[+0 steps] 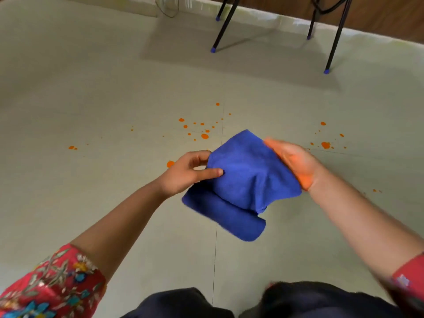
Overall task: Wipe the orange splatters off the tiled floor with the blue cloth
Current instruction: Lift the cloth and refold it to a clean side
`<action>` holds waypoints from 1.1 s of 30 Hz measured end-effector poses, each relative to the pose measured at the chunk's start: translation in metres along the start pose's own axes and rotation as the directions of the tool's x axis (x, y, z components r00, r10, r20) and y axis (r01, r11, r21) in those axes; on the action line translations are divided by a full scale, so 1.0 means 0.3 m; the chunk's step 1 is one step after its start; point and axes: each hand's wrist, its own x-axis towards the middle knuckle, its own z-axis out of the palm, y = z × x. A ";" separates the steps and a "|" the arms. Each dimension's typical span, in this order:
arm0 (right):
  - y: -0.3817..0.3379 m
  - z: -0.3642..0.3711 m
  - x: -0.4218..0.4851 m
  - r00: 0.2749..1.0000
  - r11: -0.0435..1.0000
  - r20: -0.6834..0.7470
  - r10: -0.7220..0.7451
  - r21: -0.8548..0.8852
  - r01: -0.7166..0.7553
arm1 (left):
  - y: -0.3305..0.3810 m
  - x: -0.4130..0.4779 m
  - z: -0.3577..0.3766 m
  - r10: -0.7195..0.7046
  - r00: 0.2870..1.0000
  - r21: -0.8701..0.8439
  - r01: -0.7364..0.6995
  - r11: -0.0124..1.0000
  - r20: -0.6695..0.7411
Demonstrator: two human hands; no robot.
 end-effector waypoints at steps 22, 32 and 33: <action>0.189 -0.070 0.261 0.943 0.680 -0.185 -0.276 -0.731 0.056 | -0.087 0.101 -0.075 -0.425 0.849 0.383 0.523 0.762 -0.313; 0.056 -0.152 0.235 0.882 0.520 0.064 -0.467 -0.787 0.332 | -0.035 0.123 -0.143 -0.187 0.963 0.280 0.236 0.931 -0.193; 0.034 -0.155 0.229 0.923 0.644 0.081 -0.377 -0.693 0.324 | -0.026 0.115 -0.137 -0.190 0.969 0.107 0.209 0.972 -0.159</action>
